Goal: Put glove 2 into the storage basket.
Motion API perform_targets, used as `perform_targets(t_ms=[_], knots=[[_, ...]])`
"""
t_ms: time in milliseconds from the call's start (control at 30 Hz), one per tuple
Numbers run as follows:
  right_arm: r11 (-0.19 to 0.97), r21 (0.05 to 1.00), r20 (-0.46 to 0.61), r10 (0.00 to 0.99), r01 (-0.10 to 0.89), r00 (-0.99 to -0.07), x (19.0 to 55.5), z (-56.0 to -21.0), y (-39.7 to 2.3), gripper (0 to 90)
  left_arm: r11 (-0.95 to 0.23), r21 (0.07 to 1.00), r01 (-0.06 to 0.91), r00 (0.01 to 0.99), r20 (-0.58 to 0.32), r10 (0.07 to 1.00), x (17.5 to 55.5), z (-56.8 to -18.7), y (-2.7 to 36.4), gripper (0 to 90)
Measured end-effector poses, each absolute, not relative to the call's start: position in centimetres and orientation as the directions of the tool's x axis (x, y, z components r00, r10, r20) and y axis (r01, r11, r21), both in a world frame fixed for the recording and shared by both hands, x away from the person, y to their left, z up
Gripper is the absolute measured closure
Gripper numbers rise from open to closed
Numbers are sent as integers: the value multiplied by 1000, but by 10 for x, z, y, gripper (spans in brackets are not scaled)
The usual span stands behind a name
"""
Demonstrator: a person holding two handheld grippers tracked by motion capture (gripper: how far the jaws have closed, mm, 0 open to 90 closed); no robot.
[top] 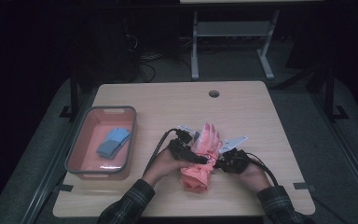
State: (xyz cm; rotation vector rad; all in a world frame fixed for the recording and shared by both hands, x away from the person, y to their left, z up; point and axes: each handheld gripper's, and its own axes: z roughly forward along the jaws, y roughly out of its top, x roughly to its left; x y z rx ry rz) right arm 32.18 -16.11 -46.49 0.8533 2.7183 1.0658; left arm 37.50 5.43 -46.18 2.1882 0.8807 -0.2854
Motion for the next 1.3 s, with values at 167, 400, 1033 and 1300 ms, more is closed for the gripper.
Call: perform_targets(t_ms=[167, 400, 1033, 1300], knots=[[601, 654, 106, 528, 459, -842, 322, -466, -160, 900, -478, 557, 679, 733, -484, 478, 376, -463, 56, 189], [602, 654, 101, 529, 457, -842, 321, -465, -158, 900, -457, 556, 694, 720, -529, 449, 380, -464, 65, 452], [495, 707, 106, 632, 505, -768, 326, -458, -195, 472, -501, 633, 590, 804, -409, 431, 374, -428, 80, 644], [497, 691, 42, 697, 525, -716, 329, -475, -201, 217, -485, 655, 580, 806, -372, 461, 376, -403, 100, 643]])
